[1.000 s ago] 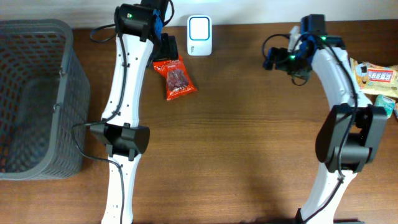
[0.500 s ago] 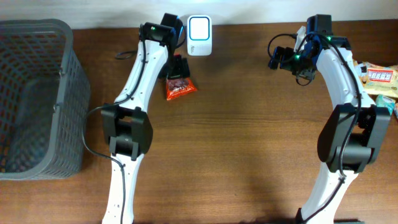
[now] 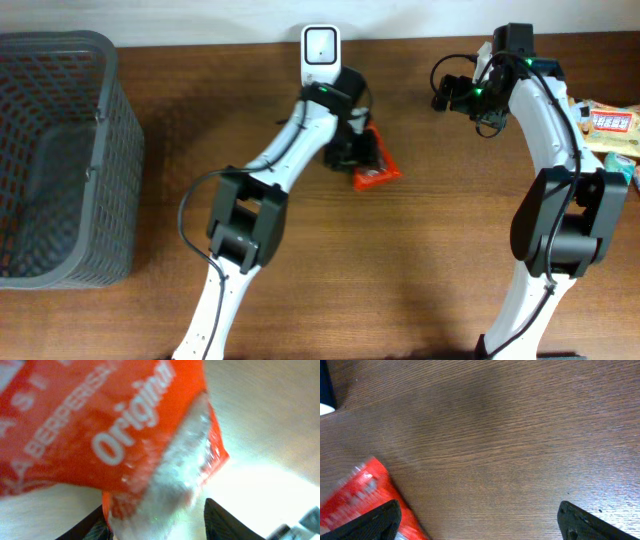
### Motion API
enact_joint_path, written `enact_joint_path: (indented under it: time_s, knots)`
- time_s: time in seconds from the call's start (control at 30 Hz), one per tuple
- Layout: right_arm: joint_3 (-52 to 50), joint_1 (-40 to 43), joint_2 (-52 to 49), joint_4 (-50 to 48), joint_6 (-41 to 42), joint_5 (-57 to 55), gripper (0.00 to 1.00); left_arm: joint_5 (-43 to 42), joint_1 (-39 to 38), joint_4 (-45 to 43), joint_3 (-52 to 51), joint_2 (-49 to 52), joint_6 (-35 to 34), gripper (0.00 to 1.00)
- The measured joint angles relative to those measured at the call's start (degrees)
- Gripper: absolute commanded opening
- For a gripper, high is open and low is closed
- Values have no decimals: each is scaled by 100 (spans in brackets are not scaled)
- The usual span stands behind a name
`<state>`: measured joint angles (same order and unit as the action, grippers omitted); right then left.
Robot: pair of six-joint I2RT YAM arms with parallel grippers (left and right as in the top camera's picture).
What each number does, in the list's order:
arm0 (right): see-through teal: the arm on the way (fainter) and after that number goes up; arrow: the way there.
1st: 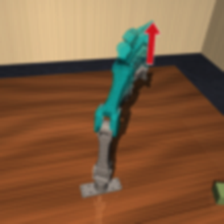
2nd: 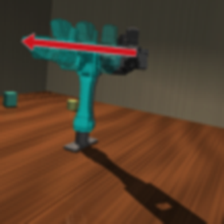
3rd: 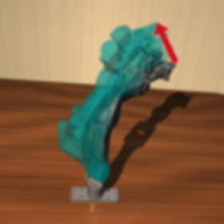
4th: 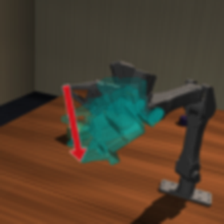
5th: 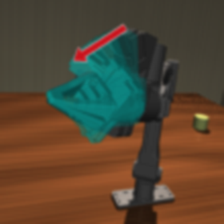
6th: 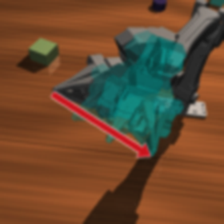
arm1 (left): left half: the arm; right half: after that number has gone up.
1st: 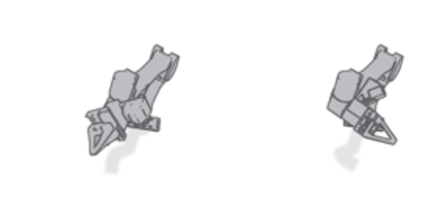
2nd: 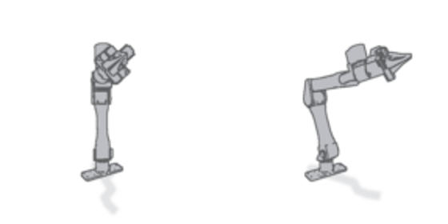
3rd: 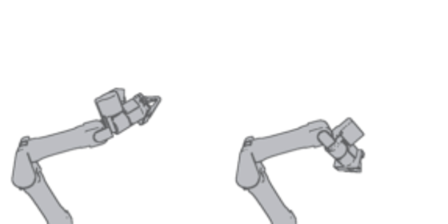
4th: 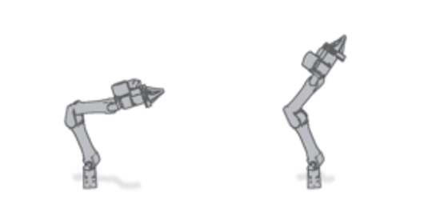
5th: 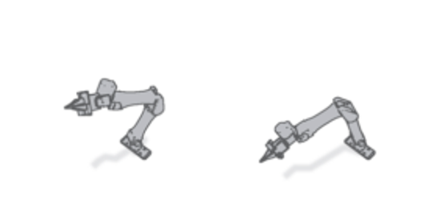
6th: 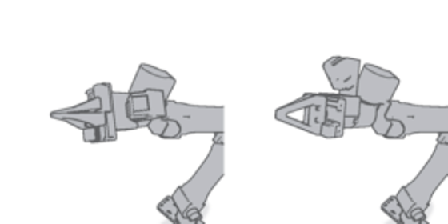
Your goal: Scan the item barcode
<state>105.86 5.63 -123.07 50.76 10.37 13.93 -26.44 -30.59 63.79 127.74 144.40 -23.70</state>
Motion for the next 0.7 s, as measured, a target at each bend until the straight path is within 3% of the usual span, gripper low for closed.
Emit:
enact_joint_path:
  time_s: [0.1,0.17,0.23,0.3,0.33,0.37,0.4,0.5,0.7]
  knots:
    - [0,0,0,0,2,0,99,-568,-345,83,579,7,-103,68]
    - [0,0,0,0,0,0,99,-503,-367,439,1305,9,-127,71]
    - [0,0,0,0,-2,0,99,-125,-271,984,1987,4,-125,73]
    - [0,0,0,0,-2,0,99,774,63,1759,2938,-31,-138,79]
    - [0,0,0,-2,2,0,99,1285,328,2181,3254,-42,-149,86]
    - [0,0,0,-2,2,0,99,1740,564,2428,3392,-52,-142,99]
    - [0,0,0,-4,2,0,99,2387,920,2806,3432,-52,-153,99]
    - [0,-4,0,-2,2,0,99,3174,1335,3276,3368,-52,-157,99]
    - [0,-4,0,-306,17,2,99,3792,1399,3283,3274,-50,-160,99]
